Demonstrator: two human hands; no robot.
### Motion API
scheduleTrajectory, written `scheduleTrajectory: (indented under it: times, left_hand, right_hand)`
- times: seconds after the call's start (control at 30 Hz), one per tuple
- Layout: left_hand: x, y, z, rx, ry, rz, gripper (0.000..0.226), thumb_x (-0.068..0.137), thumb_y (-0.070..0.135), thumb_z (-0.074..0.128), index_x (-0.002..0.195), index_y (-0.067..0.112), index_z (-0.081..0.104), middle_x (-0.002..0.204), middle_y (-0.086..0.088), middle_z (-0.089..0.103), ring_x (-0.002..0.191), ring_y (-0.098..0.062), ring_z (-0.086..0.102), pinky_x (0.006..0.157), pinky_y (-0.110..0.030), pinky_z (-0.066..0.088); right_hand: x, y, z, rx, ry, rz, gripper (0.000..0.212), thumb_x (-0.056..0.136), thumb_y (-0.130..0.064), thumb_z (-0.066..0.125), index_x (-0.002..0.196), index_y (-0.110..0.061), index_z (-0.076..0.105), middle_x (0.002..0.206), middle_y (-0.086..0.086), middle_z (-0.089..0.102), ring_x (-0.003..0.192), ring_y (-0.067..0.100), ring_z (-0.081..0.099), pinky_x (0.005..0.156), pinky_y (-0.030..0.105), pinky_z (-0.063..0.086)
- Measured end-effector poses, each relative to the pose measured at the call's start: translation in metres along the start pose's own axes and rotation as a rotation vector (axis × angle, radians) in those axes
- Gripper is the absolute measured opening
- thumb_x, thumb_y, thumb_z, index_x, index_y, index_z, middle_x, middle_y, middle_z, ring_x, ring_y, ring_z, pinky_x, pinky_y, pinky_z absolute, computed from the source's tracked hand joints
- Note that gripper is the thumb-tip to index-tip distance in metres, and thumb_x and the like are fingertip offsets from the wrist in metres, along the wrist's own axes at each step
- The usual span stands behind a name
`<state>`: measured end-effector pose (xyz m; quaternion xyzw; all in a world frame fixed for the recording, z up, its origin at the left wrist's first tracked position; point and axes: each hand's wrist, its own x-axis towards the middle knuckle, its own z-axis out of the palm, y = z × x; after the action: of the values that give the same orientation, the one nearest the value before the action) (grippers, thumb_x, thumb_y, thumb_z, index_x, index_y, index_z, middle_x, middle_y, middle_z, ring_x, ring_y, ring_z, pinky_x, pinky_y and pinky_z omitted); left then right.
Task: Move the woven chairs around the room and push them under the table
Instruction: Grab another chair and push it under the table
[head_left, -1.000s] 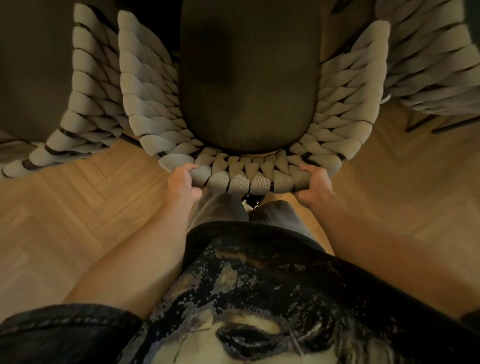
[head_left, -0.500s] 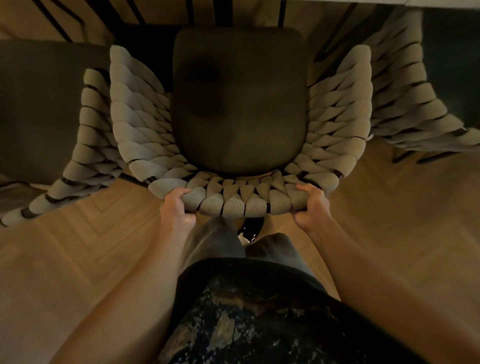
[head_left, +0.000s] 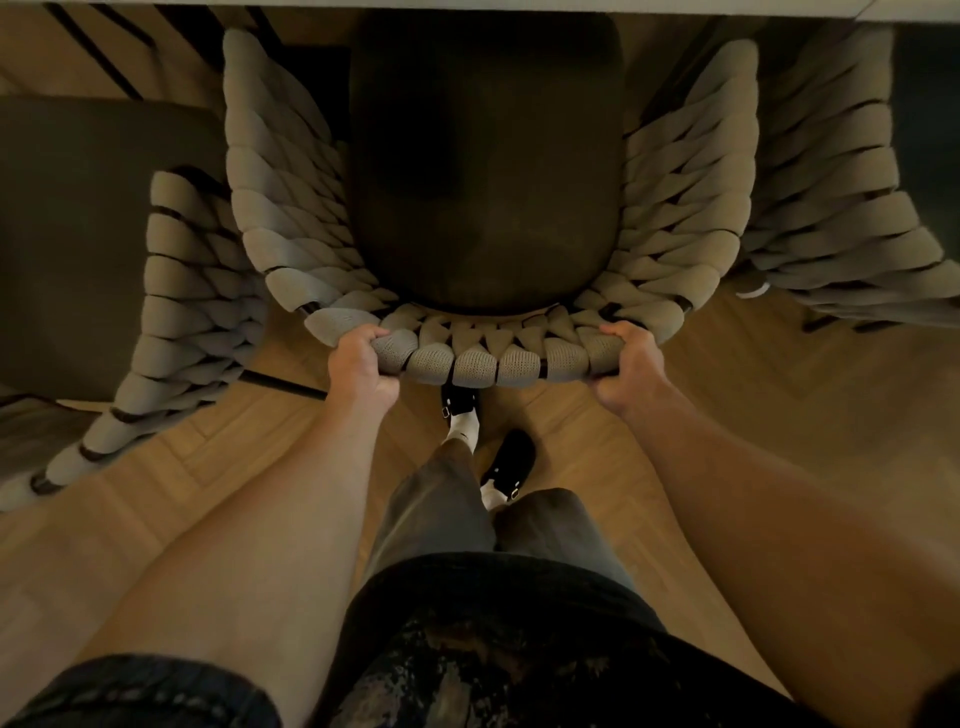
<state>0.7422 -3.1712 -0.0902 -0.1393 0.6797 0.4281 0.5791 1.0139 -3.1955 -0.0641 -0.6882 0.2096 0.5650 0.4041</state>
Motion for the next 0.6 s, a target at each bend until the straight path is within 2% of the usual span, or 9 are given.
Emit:
scheduleTrajectory:
  times: [0.1,0.27,0.43,0.6]
  left_hand:
    - [0.006,0.01,0.018,0.026,-0.008,0.006,0.052,0.083,-0.005,0.058,0.135,0.003,0.05,0.12,-0.022,0.06,0.102,-0.04,0.065,0.08,-0.051,0.056]
    - [0.012,0.023,0.037,0.062,0.019,0.005,0.055,0.083,-0.007,0.056,0.136,0.002,0.048,0.122,-0.023,0.058,0.1,-0.04,0.064,0.07,-0.048,0.056]
    - [0.013,0.026,0.041,0.103,0.021,-0.001,0.055,0.082,-0.007,0.055,0.136,0.0,0.05,0.121,-0.024,0.059,0.099,-0.041,0.064,0.066,-0.048,0.056]
    - [0.014,0.025,0.043,0.096,0.022,-0.004,0.053,0.083,-0.007,0.054,0.135,-0.001,0.048,0.116,-0.023,0.058,0.096,-0.04,0.063,0.067,-0.05,0.055]
  right_hand:
    - [0.003,-0.015,0.013,-0.025,0.017,-0.005,0.042,0.088,-0.004,0.067,0.127,-0.013,0.056,0.117,0.016,0.067,0.099,0.038,0.069,0.077,0.053,0.06]
    - [0.007,-0.028,0.03,-0.053,0.042,-0.005,0.037,0.089,-0.006,0.064,0.125,-0.015,0.055,0.116,0.015,0.066,0.099,0.037,0.069,0.078,0.051,0.06]
    - [0.013,-0.03,0.034,-0.061,0.052,0.013,0.024,0.09,-0.003,0.062,0.107,-0.017,0.051,0.115,0.015,0.061,0.1,0.036,0.066,0.083,0.053,0.058]
    - [0.014,-0.031,0.035,-0.058,0.057,0.023,0.026,0.089,-0.003,0.061,0.109,-0.017,0.051,0.114,0.014,0.061,0.098,0.036,0.065,0.078,0.051,0.059]
